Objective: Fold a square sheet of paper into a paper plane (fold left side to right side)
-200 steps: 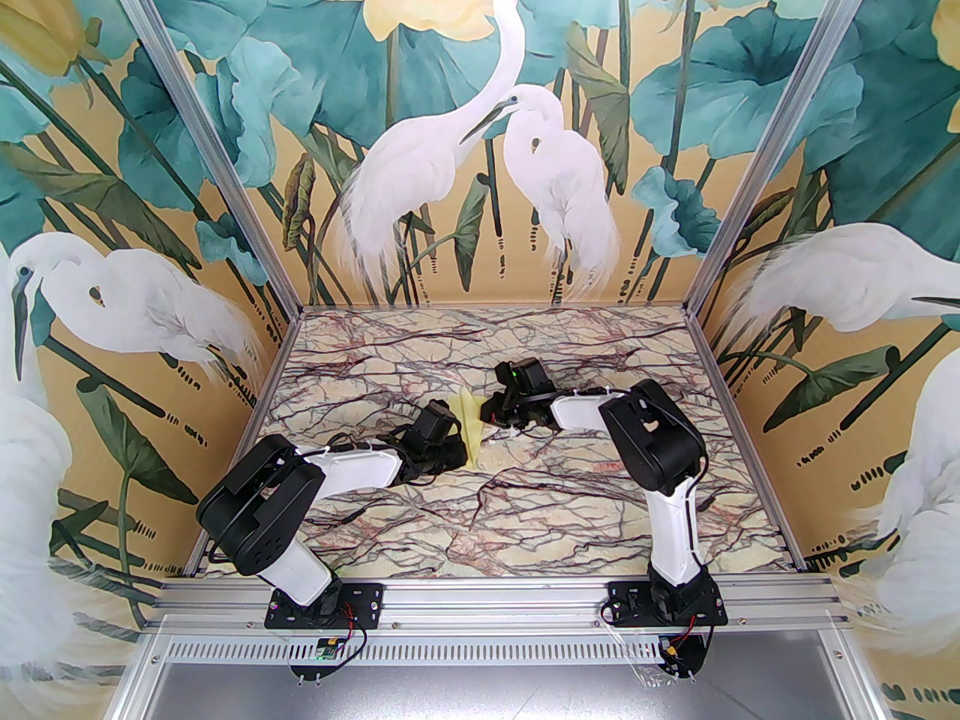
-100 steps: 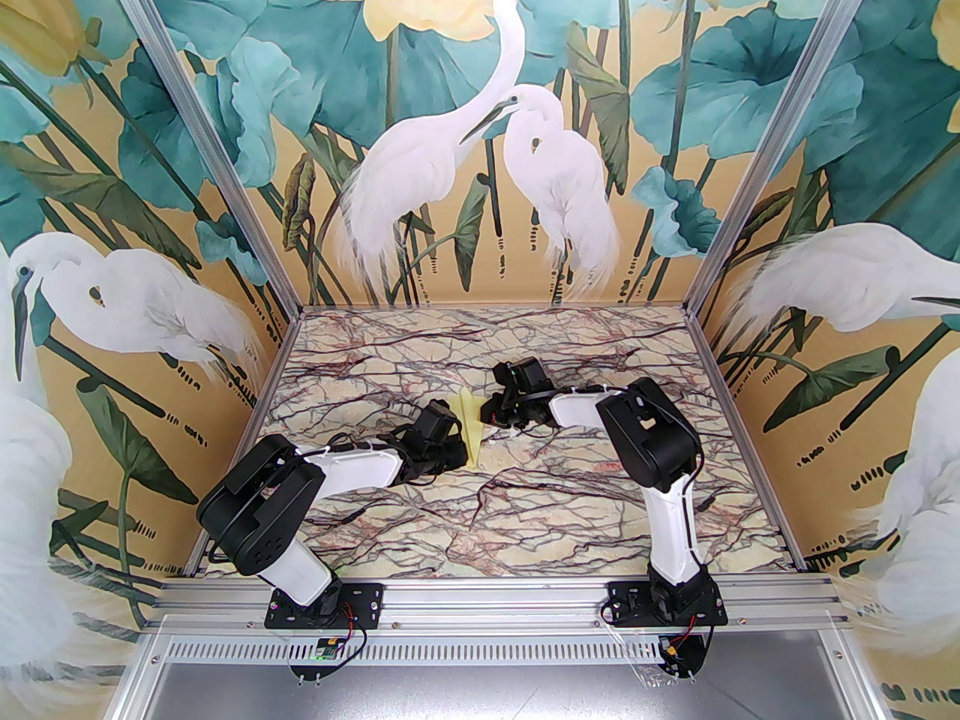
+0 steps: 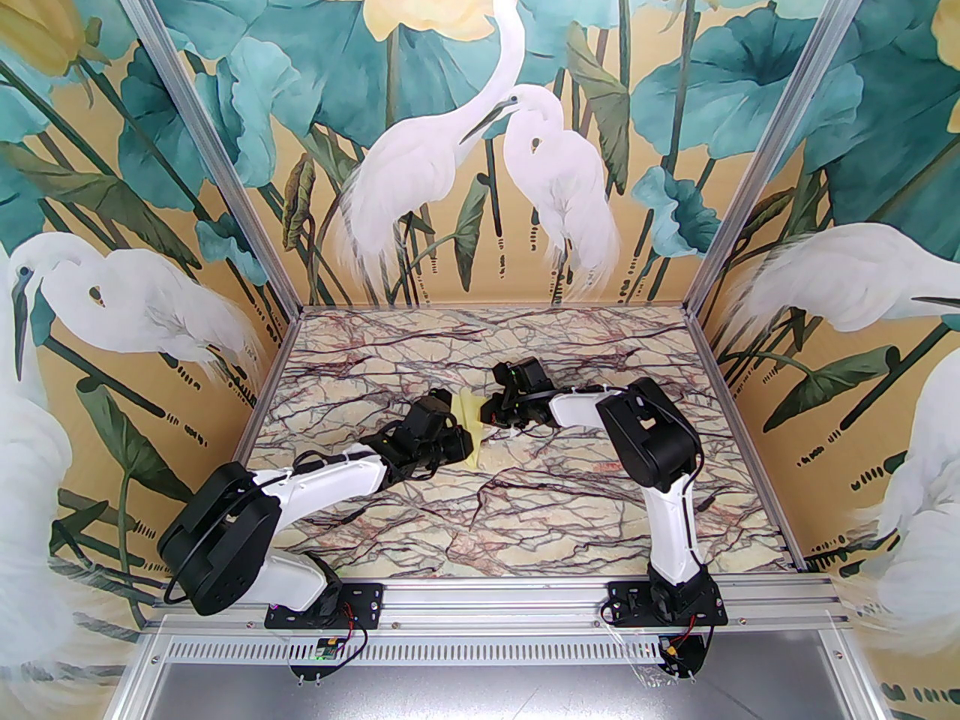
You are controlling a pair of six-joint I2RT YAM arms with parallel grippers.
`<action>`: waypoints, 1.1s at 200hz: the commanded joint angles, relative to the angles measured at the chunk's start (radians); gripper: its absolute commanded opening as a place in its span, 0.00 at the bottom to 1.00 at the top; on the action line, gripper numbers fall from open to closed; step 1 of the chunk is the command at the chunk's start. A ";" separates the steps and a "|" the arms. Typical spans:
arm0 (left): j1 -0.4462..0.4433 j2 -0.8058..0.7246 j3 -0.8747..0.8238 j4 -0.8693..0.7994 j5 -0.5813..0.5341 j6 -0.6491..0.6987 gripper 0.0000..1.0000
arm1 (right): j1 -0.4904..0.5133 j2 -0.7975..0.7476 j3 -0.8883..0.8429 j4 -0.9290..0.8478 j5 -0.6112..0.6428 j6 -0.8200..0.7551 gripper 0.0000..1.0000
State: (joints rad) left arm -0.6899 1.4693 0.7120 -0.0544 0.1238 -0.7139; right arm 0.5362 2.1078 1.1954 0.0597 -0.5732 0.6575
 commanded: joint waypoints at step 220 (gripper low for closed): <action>-0.034 0.206 0.060 -0.004 0.004 0.041 0.16 | 0.000 0.035 -0.003 -0.010 0.017 -0.004 0.00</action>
State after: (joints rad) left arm -0.7204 1.6585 0.7872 -0.0486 0.1513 -0.6868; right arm 0.5365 2.1078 1.1954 0.0605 -0.5735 0.6579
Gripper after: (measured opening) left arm 0.161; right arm 0.033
